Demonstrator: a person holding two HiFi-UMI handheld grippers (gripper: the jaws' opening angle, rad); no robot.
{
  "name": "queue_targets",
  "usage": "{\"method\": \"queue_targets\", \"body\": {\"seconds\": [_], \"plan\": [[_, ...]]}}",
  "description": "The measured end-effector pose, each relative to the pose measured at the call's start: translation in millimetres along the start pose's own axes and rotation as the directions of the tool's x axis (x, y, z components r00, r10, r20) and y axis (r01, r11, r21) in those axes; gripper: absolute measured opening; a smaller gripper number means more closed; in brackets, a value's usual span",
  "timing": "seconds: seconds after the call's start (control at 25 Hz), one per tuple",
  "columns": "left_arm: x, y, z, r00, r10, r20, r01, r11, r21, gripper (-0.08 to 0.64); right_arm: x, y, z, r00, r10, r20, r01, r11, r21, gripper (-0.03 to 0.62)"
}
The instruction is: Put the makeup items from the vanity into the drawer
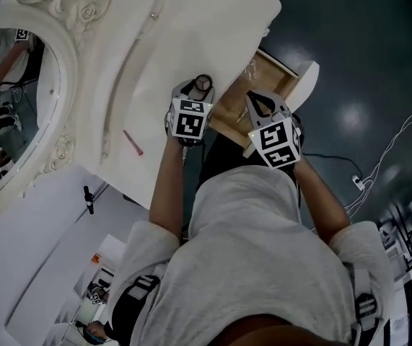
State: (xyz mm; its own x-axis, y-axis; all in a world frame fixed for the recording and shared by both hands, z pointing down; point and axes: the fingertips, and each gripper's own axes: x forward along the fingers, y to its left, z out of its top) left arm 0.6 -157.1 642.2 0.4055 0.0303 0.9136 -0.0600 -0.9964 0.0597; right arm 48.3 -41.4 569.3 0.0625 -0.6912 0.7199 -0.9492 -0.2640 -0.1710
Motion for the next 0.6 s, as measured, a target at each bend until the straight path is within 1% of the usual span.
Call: {"method": "queue_targets", "body": {"seconds": [0.2, 0.36, 0.6], "plan": [[-2, 1, 0, 0.999, 0.04, 0.009, -0.039, 0.997, -0.066, 0.216, -2, 3, 0, 0.999, 0.03, -0.023, -0.03, 0.999, -0.041, 0.015], [-7, -2, -4, 0.998, 0.056, 0.022, -0.053, 0.992, -0.115, 0.216, -3, 10, 2, 0.997, 0.064, -0.03, -0.066, 0.995, -0.079, 0.015], [-13, -7, -5, 0.996, 0.081, 0.037, -0.075, 0.985, -0.156, 0.215, -3, 10, 8, 0.995, 0.091, -0.03, -0.094, 0.988, -0.123, 0.015]]}}
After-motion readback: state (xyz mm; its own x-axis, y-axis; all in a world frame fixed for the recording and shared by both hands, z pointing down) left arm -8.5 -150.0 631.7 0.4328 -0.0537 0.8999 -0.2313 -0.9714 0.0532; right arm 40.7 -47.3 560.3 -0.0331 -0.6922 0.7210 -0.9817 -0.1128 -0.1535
